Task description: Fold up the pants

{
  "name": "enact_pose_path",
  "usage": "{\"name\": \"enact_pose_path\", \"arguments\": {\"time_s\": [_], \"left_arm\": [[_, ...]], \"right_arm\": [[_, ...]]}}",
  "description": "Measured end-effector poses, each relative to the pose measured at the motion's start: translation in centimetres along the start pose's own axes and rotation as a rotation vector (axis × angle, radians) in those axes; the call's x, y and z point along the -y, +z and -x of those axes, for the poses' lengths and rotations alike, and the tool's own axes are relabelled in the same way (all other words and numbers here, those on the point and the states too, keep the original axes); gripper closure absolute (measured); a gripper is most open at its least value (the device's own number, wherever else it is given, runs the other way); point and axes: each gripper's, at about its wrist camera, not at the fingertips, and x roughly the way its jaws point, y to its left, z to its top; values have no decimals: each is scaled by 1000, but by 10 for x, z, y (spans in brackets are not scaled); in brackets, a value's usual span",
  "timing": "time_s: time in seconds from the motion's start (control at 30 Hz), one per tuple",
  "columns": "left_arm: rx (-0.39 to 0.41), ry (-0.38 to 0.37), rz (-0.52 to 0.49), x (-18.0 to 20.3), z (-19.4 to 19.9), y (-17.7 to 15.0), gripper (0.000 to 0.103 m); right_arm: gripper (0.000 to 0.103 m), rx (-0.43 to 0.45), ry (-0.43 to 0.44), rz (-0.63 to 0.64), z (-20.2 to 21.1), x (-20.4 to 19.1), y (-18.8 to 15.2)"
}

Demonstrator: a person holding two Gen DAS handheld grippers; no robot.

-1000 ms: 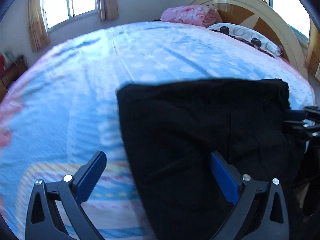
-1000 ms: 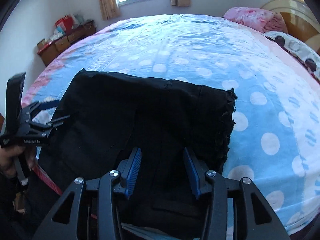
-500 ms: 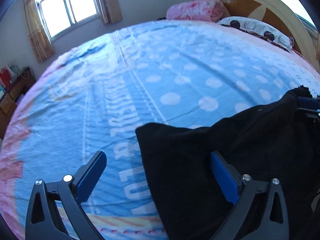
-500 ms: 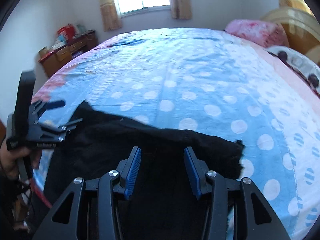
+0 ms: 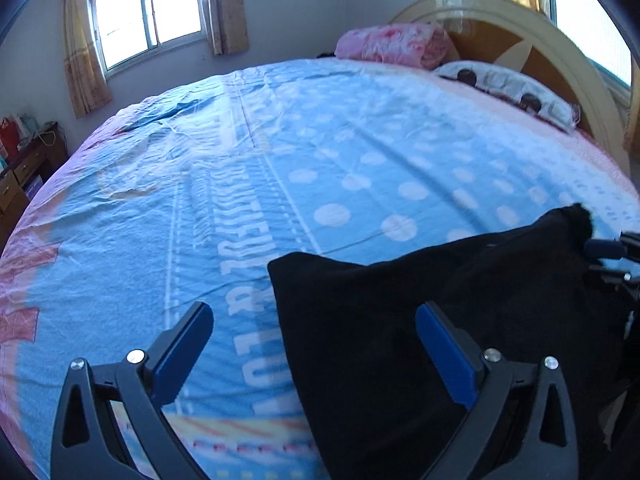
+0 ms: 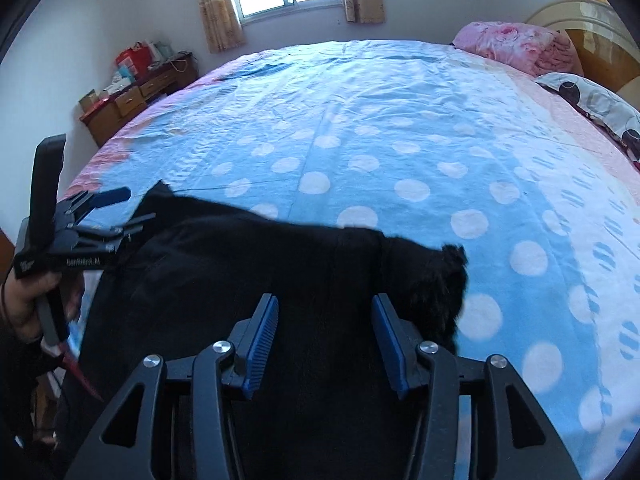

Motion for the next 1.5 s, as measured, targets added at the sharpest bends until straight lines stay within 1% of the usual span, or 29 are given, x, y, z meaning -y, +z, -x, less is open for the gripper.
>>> {"name": "enact_pose_path", "arguments": {"time_s": [0.1,0.17,0.23,0.27,0.33,0.47,0.57,0.63,0.67,0.73,0.8,0.9,0.97,1.03,1.07,1.1,1.13,1.17,1.2,1.23,1.27,1.3,1.37,1.43,1.5], "left_arm": [[16,-19,14,1,14,-7,0],[23,-49,21,3,24,-16,0],[11,-80,19,7,27,-26,0],[1,-85,21,8,26,-30,0],[-14,-91,31,9,22,-38,0],[-38,-123,79,9,14,-47,0],[-52,-129,90,9,6,-51,0],[-66,-148,113,8,-1,-53,0],[-60,-150,115,8,-1,-54,0],[-61,-146,98,10,-2,-53,0],[-59,-152,99,9,-3,-54,0],[-45,-149,101,9,-5,-55,0],[-42,-147,110,10,-7,-53,0],[-40,-154,113,10,-5,-51,0],[-38,-157,113,9,-5,-52,3],[-27,-161,114,9,-2,-53,11],[-18,-165,116,8,1,-54,18],[-9,-181,119,7,4,-54,40],[-2,-214,129,6,7,-55,60],[12,-212,139,5,11,-55,70],[15,-200,137,4,14,-55,85],[16,-188,138,3,16,-55,90],[21,-197,161,-2,18,-55,93],[36,-206,180,-5,25,-54,94],[70,-214,193,-9,37,-51,95]], "right_arm": [[43,3,-18,-8,17,9,-12],[43,7,-32,-49,30,19,-22],[42,2,-2,-100,37,30,-31],[41,-17,31,-140,37,39,-37],[41,-39,54,-189,33,49,-44],[41,-41,149,-282,24,62,-52],[41,-46,163,-278,14,60,-52],[41,-45,165,-286,10,59,-52],[41,-47,165,-284,9,57,-52],[41,-56,165,-266,8,53,-52],[41,-72,187,-260,7,51,-52],[41,-68,220,-297,0,56,-52],[42,-43,250,-339,-6,59,-50],[48,-30,244,-322,-9,53,-49],[58,-26,241,-313,-7,50,-49],[68,-22,252,-308,-5,49,-49],[70,-12,261,-303,-1,46,-51],[73,-5,260,-288,2,43,-52],[75,4,259,-272,6,39,-52],[76,19,256,-250,12,33,-51],[76,33,247,-227,17,27,-50],[77,47,236,-202,22,22,-49],[77,76,208,-148,33,6,-45],[78,103,194,-110,43,-5,-39],[78,116,191,-83,51,-10,-35]]}}
